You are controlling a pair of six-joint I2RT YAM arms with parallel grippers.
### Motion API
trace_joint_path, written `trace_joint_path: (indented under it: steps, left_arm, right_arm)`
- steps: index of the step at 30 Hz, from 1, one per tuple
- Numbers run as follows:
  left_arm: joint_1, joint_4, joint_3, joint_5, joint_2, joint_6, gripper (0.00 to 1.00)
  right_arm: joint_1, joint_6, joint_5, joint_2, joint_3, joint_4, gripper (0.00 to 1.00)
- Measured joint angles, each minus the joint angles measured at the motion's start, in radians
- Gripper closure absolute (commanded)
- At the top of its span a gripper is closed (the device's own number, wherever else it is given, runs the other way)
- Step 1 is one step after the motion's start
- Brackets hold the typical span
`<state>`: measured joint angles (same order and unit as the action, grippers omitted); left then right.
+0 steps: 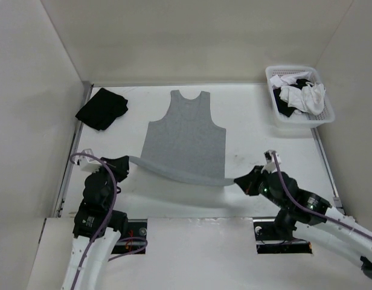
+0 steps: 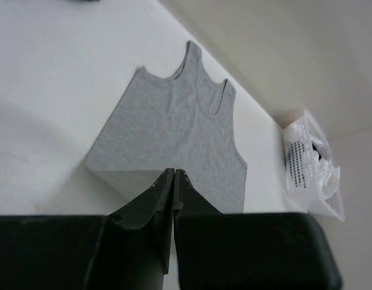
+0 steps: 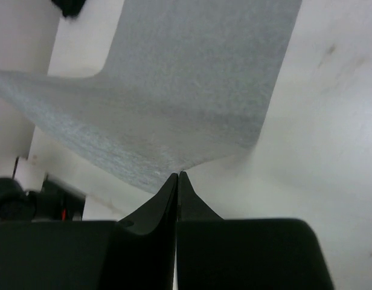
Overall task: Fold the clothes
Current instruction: Flatten the tank top out, then fold the tank top
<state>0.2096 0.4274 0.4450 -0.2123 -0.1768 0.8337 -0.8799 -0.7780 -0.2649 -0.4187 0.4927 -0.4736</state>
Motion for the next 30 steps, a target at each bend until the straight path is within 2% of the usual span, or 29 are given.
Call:
trace_joint_path:
  steps: [6, 7, 9, 11, 14, 17, 21, 23, 27, 29, 30]
  left_arm:
    - [0.051, 0.2, -0.008, -0.001, 0.073, 0.101, 0.99]
    - [0.051, 0.217, -0.008, -0.009, 0.087, 0.111, 0.99]
    - [0.047, 0.224, -0.008, -0.024, 0.088, 0.124, 0.99]
    - [0.043, 0.195, -0.008, -0.032, 0.042, 0.128, 0.99]
    - [0.039, 0.079, -0.006, -0.047, -0.122, 0.128, 0.99]
    - [0.019, -0.117, 0.006, -0.069, -0.379, 0.113, 0.99]
    - [-0.033, -0.378, 0.108, -0.09, -0.8, 0.101, 0.99]
    - [-0.051, -0.475, 0.202, -0.091, -0.993, 0.101, 0.99]
    - [-0.085, -0.6, 0.458, -0.086, -1.315, 0.099, 0.99]
    - [-0.104, -0.636, 0.628, -0.074, -1.476, 0.096, 0.96]
    - [-0.113, -0.644, 0.71, -0.066, -1.549, 0.094, 0.91]
  right_arm:
    - [-0.401, -0.238, -0.18, 0.0, -0.03, -0.149, 1.0]
    - [-0.446, -0.261, -0.206, -0.022, -0.025, -0.157, 1.0]
    - [-0.458, -0.269, -0.238, -0.092, -0.003, -0.162, 1.0]
    - [-0.389, -0.24, -0.253, -0.173, 0.026, -0.144, 1.0]
    - [-0.196, -0.137, -0.219, -0.278, 0.066, -0.054, 1.0]
    - [0.05, -0.024, -0.13, -0.377, 0.111, 0.087, 1.0]
    - [0.367, 0.08, 0.032, -0.612, 0.248, 0.295, 1.0]
    - [0.471, 0.11, 0.102, -0.757, 0.353, 0.373, 1.0]
    - [0.594, 0.142, 0.217, -1.079, 0.639, 0.466, 1.0]
    - [0.633, 0.149, 0.259, -1.242, 0.809, 0.482, 1.0]
    - [0.647, 0.151, 0.278, -1.324, 0.901, 0.482, 0.96]
